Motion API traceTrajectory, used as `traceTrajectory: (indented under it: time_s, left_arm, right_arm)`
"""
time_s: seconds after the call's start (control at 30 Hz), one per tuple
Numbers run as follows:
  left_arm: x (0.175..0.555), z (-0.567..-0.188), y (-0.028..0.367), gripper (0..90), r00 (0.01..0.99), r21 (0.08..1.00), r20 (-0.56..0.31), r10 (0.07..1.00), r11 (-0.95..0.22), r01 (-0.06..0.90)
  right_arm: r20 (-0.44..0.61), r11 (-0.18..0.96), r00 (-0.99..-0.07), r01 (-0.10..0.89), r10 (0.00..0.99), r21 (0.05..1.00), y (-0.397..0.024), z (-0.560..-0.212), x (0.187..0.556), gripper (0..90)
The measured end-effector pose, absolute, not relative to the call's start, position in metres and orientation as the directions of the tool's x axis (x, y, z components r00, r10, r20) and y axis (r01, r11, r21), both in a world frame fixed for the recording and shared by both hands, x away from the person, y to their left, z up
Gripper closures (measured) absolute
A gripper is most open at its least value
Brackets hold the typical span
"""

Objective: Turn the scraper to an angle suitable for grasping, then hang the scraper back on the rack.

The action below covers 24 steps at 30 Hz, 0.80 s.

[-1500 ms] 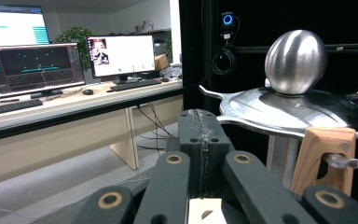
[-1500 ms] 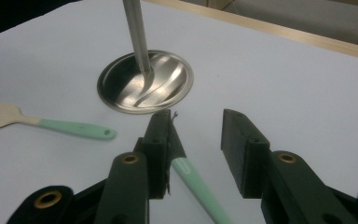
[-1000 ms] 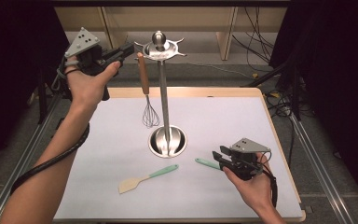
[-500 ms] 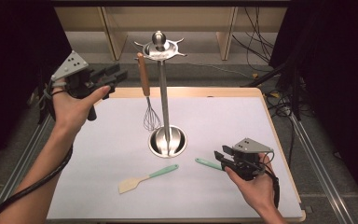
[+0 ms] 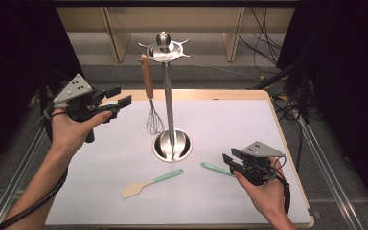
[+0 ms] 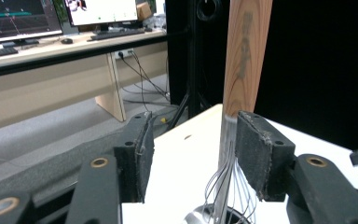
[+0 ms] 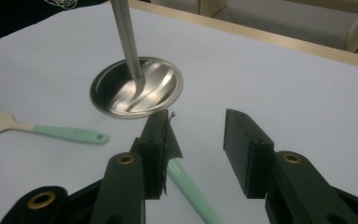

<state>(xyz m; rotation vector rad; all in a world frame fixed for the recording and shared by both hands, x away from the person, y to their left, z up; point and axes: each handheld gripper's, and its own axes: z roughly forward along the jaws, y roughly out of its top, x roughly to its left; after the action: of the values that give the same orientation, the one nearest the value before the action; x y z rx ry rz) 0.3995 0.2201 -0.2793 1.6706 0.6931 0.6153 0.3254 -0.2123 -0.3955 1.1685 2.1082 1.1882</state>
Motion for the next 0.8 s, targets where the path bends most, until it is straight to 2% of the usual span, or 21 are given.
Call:
traceTrajectory:
  time_s: [0.17, 0.23, 0.27, 0.5, 0.8]
  left_arm:
    - [0.394, -0.286, 0.215, 50.1, 0.713, 0.969, 0.044, 0.7, -0.205, 0.141]
    - [0.392, -0.291, 0.213, 50.7, 0.718, 0.963, 0.049, 0.694, -0.224, 0.151]
    - [0.391, -0.293, 0.211, 50.8, 0.722, 0.958, 0.055, 0.69, -0.24, 0.157]
    - [0.386, -0.319, 0.204, 52.0, 0.75, 0.928, 0.026, 0.661, -0.295, 0.228]
    - [0.38, -0.348, 0.198, 48.9, 0.793, 0.867, 0.014, 0.609, -0.403, 0.295]
  right_arm:
    - [0.057, 0.24, -0.533, 0.469, 0.844, 0.85, -0.21, -0.393, 0.323, 61.3]
    - [0.006, 0.278, -0.546, 0.435, 0.837, 0.856, -0.214, -0.393, 0.326, 61.5]
    - [0.051, 0.238, -0.527, 0.466, 0.848, 0.852, -0.211, -0.393, 0.324, 61.6]
    - [0.061, 0.236, -0.522, 0.483, 0.851, 0.843, -0.212, -0.392, 0.325, 61.6]
    - [0.0, 0.283, -0.546, 0.434, 0.838, 0.855, -0.213, -0.391, 0.328, 61.6]
